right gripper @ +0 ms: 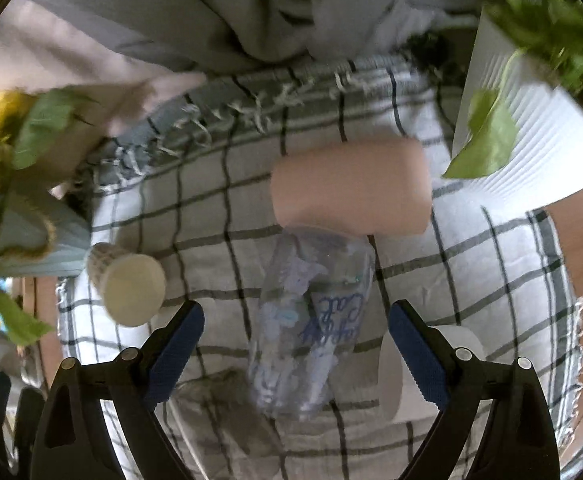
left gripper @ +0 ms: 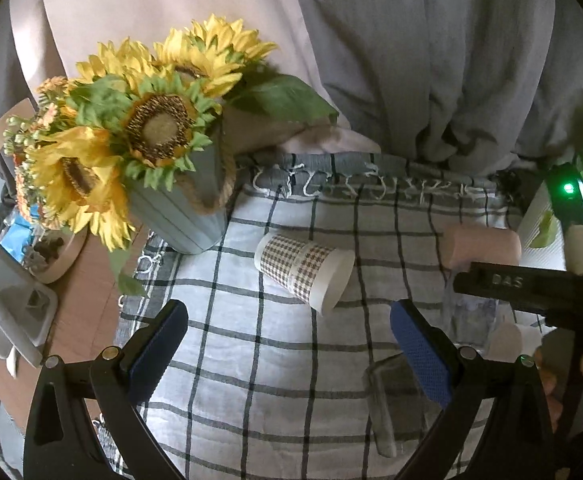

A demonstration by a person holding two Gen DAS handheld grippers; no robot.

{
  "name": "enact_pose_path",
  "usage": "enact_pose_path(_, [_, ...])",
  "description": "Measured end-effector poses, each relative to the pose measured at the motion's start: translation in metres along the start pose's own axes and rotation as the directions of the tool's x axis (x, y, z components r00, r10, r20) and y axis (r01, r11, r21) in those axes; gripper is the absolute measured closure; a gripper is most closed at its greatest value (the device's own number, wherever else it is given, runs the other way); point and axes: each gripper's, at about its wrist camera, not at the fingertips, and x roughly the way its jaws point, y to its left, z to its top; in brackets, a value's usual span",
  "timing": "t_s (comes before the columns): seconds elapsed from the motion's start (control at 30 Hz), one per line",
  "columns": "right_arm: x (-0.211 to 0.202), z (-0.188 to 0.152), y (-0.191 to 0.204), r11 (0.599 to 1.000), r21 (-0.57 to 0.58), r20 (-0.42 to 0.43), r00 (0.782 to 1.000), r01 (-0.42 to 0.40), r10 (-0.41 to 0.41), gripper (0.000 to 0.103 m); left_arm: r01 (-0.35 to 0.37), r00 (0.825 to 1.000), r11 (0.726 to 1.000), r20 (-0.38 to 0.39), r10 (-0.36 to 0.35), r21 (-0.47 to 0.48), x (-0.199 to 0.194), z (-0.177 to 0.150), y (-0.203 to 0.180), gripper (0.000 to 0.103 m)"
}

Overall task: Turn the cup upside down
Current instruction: 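Move the right gripper to the clear plastic cup and close on it, then lift the clear cup with the right gripper and rotate it upright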

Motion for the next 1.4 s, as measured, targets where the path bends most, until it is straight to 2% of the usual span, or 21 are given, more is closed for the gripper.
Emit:
enact_pose_path(0.17, [0.025,0.007,-0.001,0.997,0.072,-0.049,0.999,0.01,-0.006,0.012,0.01,1.0,1.0,-0.024,-0.009,0.022,0.011,0.0,-0.003,0.0])
enact_pose_path(0.37, [0.044,0.012,0.006,0.991,0.092,-0.066,0.994,0.094,-0.088,0.014,0.001,0.998,0.999,-0.055,0.001,0.04,0.028,0.001,-0.003,0.0])
enact_pose_path(0.4, [0.046,0.007,0.006,0.96,0.241,-0.082,0.988,0.144,-0.127,0.015,-0.001,0.998,0.999,-0.061,0.004,0.041,0.03,0.001,-0.003,0.0])
enact_pose_path(0.43, [0.048,0.006,0.007,0.948,0.274,-0.092,0.986,0.161,-0.141,0.016,-0.008,0.997,0.999,-0.075,0.011,0.036,0.035,0.002,-0.002,0.0])
enact_pose_path(0.63, [0.062,0.004,0.011,0.94,0.253,-0.133,0.971,0.227,-0.199,0.024,-0.017,0.992,0.999,-0.121,0.02,0.029,0.051,0.003,0.001,0.0])
enact_pose_path(0.7, [0.064,0.004,0.012,0.937,0.244,-0.143,0.965,0.248,-0.219,0.028,0.013,0.992,0.998,-0.128,-0.005,0.063,0.053,0.002,0.001,0.0])
enact_pose_path(0.87, [0.059,0.002,0.014,0.94,0.239,-0.144,0.966,0.245,-0.215,0.029,0.031,0.992,0.996,-0.124,-0.021,0.087,0.047,-0.001,0.0,0.0])
enact_pose_path(0.97, [0.046,-0.003,0.021,0.944,0.222,-0.124,0.967,0.244,-0.221,0.029,0.041,0.994,0.994,-0.108,-0.03,0.104,0.039,-0.002,0.0,0.0])
enact_pose_path(1.2, [-0.014,-0.02,0.047,0.953,0.165,0.014,0.965,0.255,-0.261,0.03,0.09,0.993,0.986,-0.093,-0.078,0.142,0.021,-0.007,0.003,0.0])
enact_pose_path(1.4, [-0.066,-0.031,0.059,0.956,0.179,0.141,0.956,0.23,-0.257,0.03,0.136,0.99,0.977,-0.054,-0.128,0.167,-0.006,-0.011,0.008,0.0])
